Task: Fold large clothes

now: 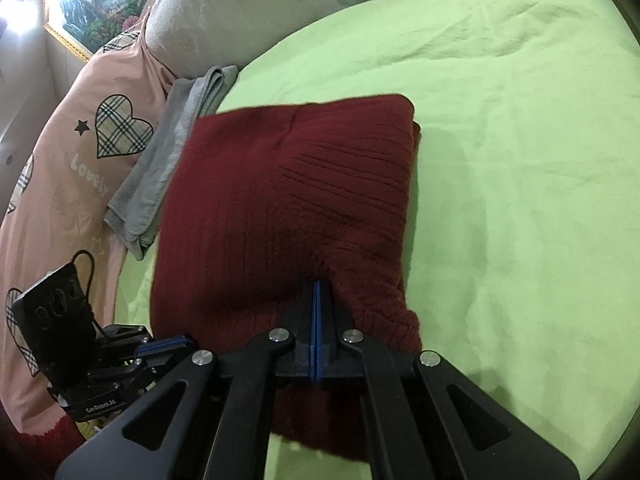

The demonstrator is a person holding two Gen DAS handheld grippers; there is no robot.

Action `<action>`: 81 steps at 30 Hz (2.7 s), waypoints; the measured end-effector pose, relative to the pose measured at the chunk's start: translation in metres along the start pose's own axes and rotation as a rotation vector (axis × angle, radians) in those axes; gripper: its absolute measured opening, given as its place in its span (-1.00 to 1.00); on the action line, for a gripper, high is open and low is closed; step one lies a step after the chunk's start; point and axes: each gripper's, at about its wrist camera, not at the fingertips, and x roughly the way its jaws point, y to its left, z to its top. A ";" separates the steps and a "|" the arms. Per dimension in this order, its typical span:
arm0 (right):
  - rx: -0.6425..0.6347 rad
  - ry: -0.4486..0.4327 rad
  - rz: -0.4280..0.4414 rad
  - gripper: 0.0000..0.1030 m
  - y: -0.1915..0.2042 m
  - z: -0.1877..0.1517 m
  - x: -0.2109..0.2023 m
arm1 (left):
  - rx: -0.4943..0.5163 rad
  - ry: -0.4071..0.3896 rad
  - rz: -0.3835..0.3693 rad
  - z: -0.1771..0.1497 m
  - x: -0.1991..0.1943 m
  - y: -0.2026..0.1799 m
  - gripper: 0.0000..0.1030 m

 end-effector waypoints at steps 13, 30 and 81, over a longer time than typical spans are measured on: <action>-0.010 -0.074 0.001 -0.95 0.030 0.047 0.002 | -0.168 -0.126 0.118 0.040 -0.037 0.037 -0.73; 0.039 -0.070 -0.010 -0.95 0.019 0.040 0.003 | -0.226 -0.072 0.245 0.029 -0.031 0.046 -0.62; 0.012 -0.069 -0.079 -0.47 0.033 -0.005 -0.036 | -0.197 -0.087 0.255 -0.007 -0.057 -0.002 0.24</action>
